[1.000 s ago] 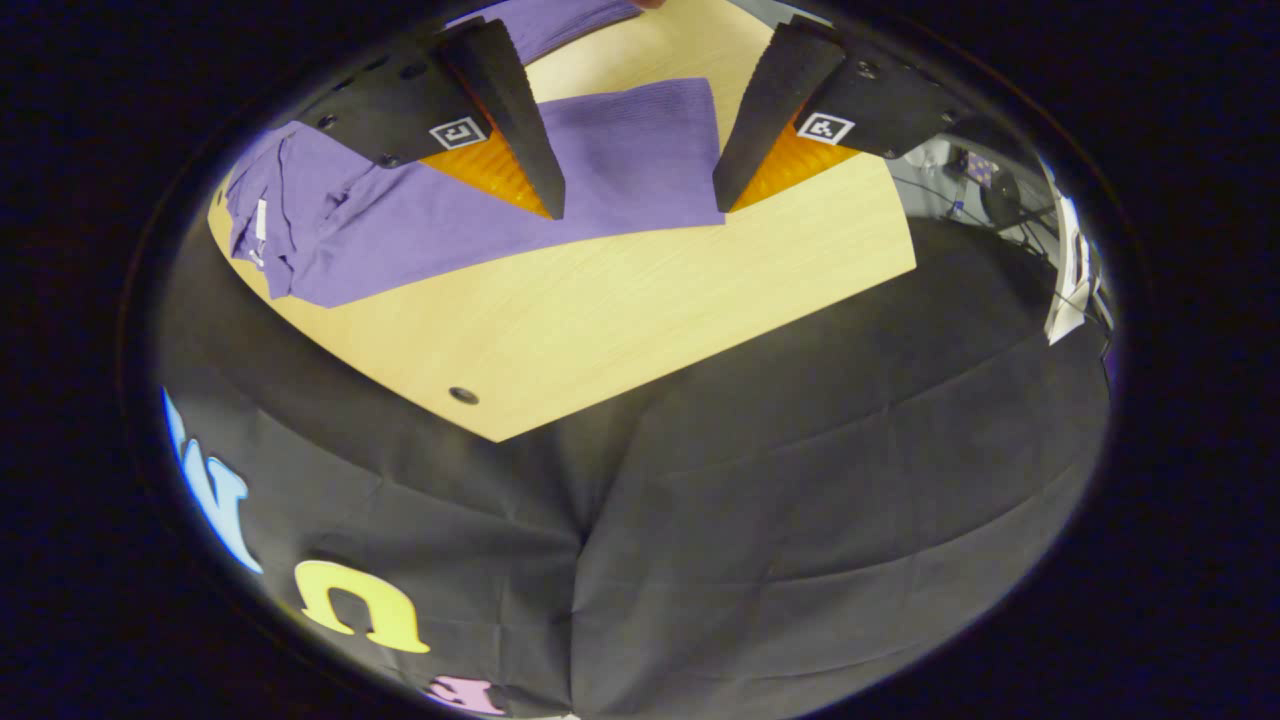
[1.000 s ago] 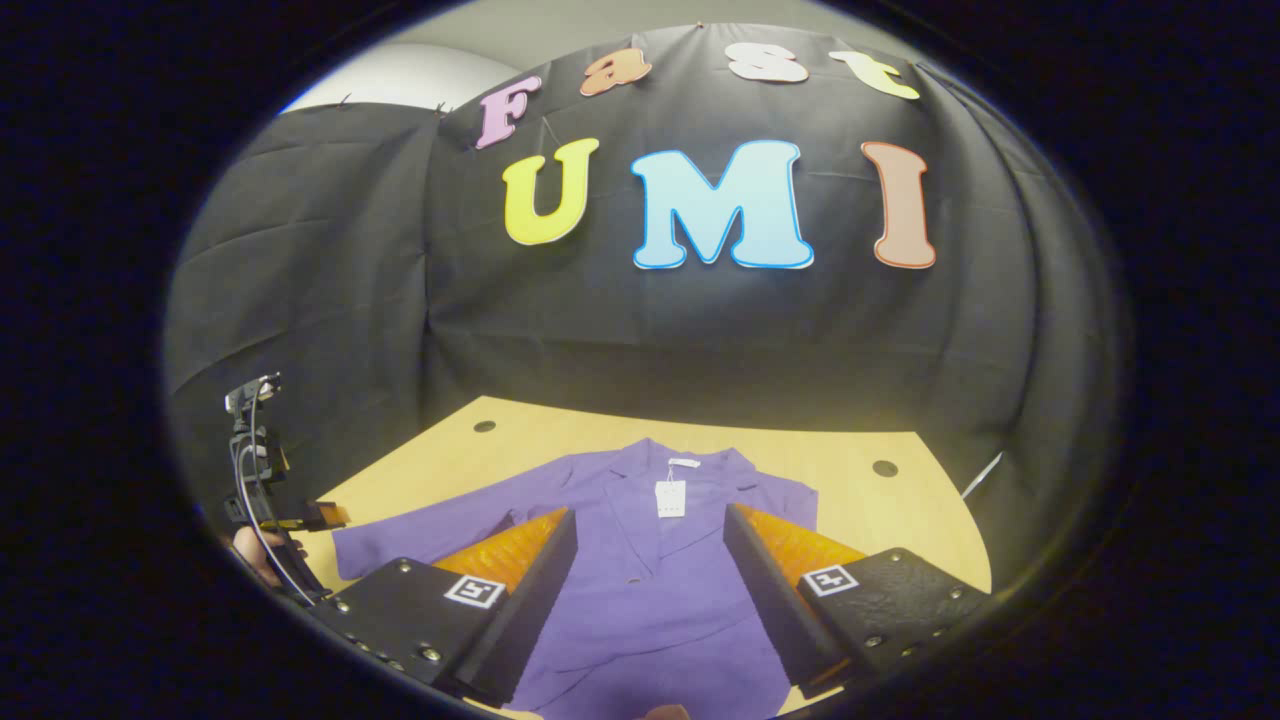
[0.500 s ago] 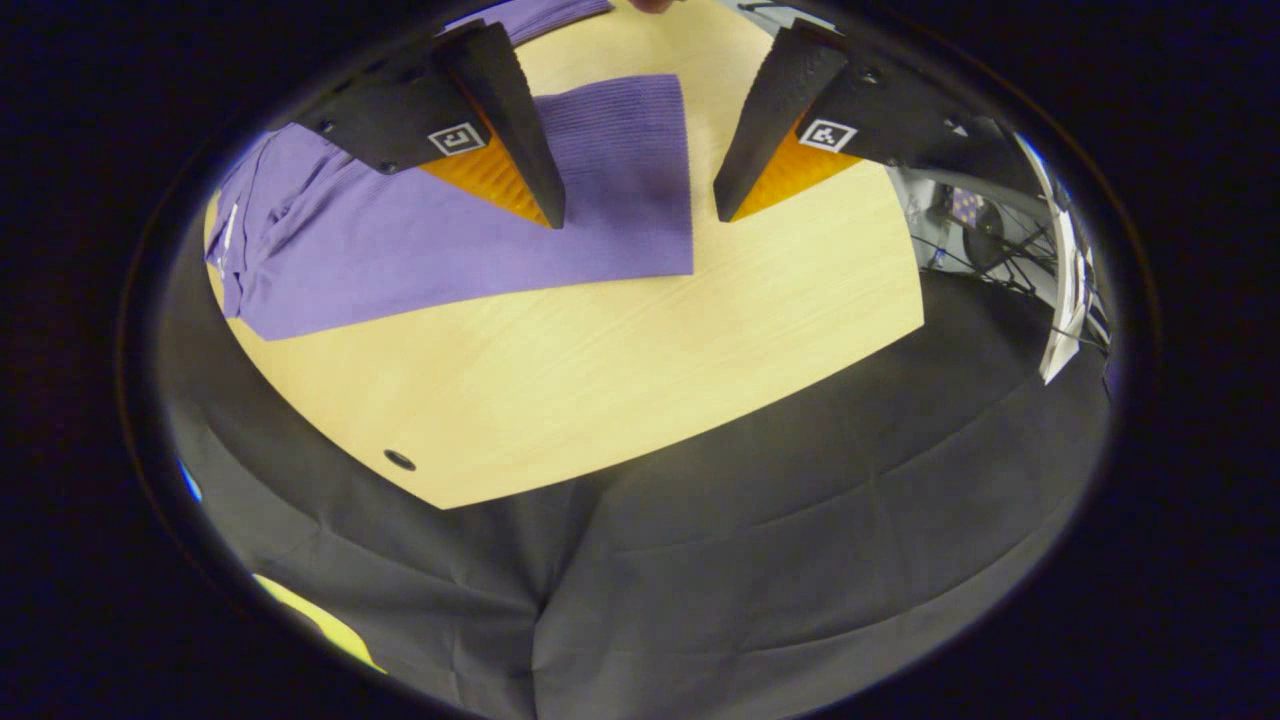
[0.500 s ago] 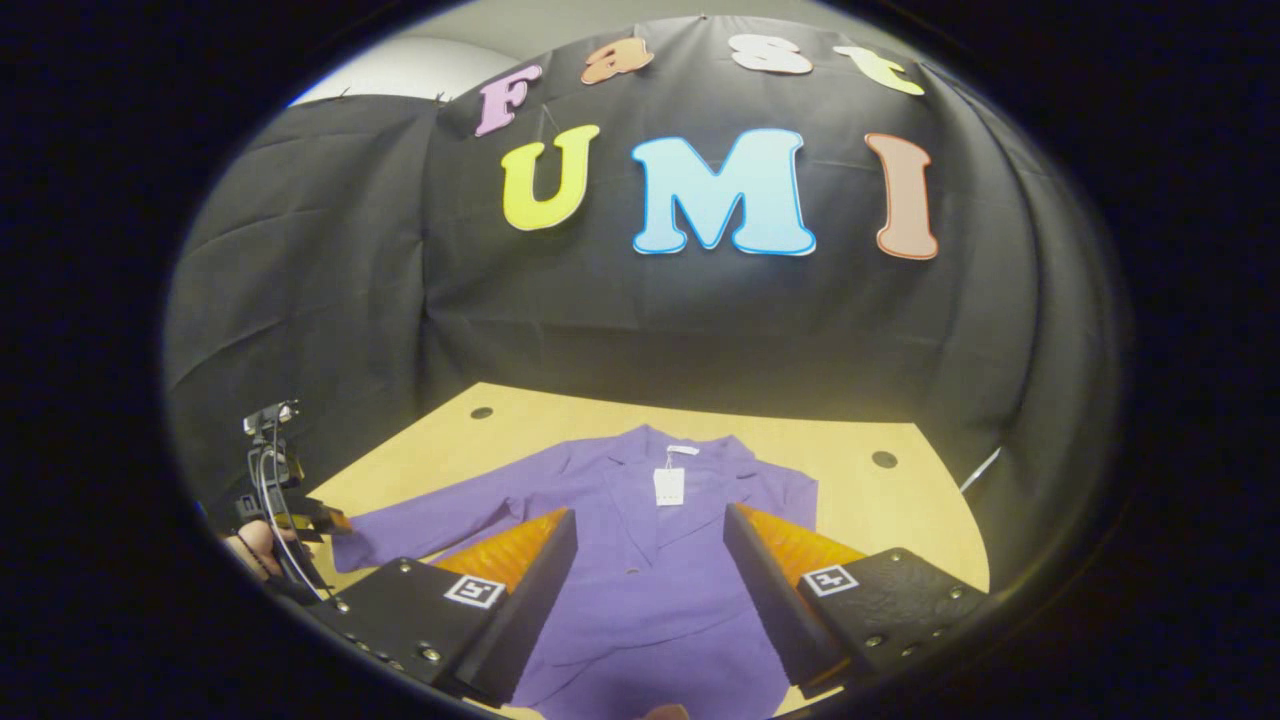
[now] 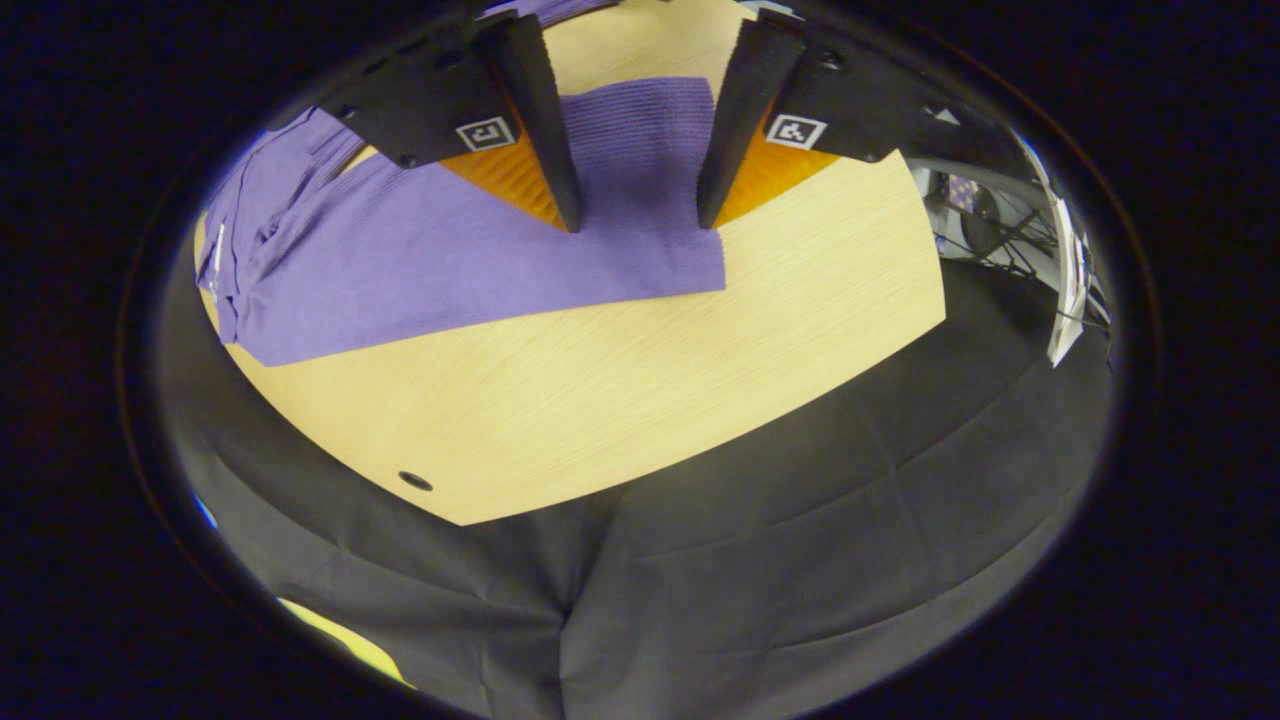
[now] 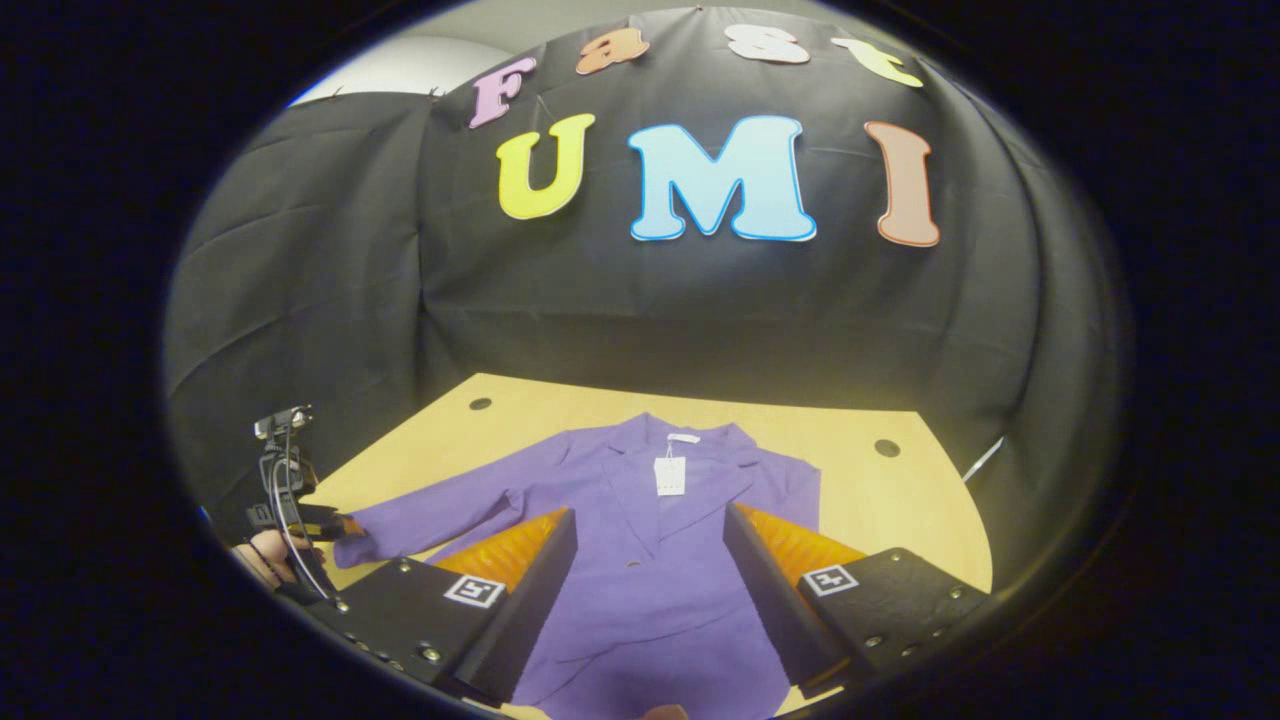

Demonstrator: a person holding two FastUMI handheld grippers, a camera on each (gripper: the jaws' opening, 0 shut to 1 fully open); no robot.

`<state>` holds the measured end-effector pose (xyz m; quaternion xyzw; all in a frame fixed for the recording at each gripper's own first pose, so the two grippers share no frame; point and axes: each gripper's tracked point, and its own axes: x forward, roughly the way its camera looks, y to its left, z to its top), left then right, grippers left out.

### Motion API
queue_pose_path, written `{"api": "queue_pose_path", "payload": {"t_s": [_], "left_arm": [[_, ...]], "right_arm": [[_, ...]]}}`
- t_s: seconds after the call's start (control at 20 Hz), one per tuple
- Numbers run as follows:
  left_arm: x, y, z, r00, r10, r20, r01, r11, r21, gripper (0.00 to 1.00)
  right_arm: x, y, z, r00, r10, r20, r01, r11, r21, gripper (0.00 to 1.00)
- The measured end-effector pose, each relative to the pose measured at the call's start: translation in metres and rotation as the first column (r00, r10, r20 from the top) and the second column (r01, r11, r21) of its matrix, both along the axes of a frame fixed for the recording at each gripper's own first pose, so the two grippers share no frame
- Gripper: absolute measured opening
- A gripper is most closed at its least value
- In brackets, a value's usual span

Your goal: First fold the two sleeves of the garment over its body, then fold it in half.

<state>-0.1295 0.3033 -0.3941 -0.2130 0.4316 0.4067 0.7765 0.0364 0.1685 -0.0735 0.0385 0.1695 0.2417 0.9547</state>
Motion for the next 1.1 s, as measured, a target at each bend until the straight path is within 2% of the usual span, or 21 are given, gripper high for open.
{"api": "queue_pose_path", "payload": {"t_s": [0.05,0.2,0.3,0.45,0.5,0.7,0.85,1.0,1.1], "left_arm": [[0.002,-0.001,0.0,1.0,-0.017,0.013,0.017,1.0,-0.005,0.74],[0.006,0.0,-0.004,0.999,-0.035,0.029,0.035,0.999,-0.003,0.46],[0.01,-0.001,-0.002,0.999,-0.02,0.03,0.02,1.0,0.007,0.11],[0.014,-0.002,0.0,0.999,-0.033,0.04,0.034,0.999,-0.004,0.1],[0.018,-0.004,0.002,0.998,-0.035,0.055,0.036,0.999,-0.018,0.07],[0.022,-0.01,0.007,0.988,0.053,0.142,-0.038,0.993,-0.109,0.07],[0.029,-0.015,0.022,0.97,0.073,0.234,-0.039,0.988,-0.148,0.07],[0.047,-0.019,0.057,0.942,0.016,0.335,0.017,0.995,-0.096,0.06],[0.067,-0.039,0.089,0.908,-0.063,0.413,0.107,0.991,-0.083,0.07]], "right_arm": [[-0.001,0.001,0.0,1.0,0.004,-0.001,-0.004,1.0,0.001,0.92],[-0.002,0.001,-0.001,1.0,0.004,0.002,-0.004,1.0,-0.003,0.92],[-0.001,0.0,-0.001,1.0,0.001,0.005,-0.001,1.0,-0.004,0.92],[-0.001,-0.001,0.0,1.0,-0.002,0.011,0.002,1.0,-0.005,0.93],[-0.002,-0.002,-0.001,1.0,-0.003,0.011,0.003,1.0,-0.007,0.92],[-0.001,-0.007,0.0,1.0,-0.012,0.012,0.013,1.0,-0.014,0.92],[-0.003,-0.013,0.004,0.999,-0.026,0.021,0.027,1.0,-0.017,0.93],[-0.004,-0.017,0.004,0.999,-0.032,0.024,0.032,0.999,-0.02,0.92],[-0.007,-0.016,0.004,0.999,-0.027,0.025,0.027,0.999,-0.021,0.92]]}}
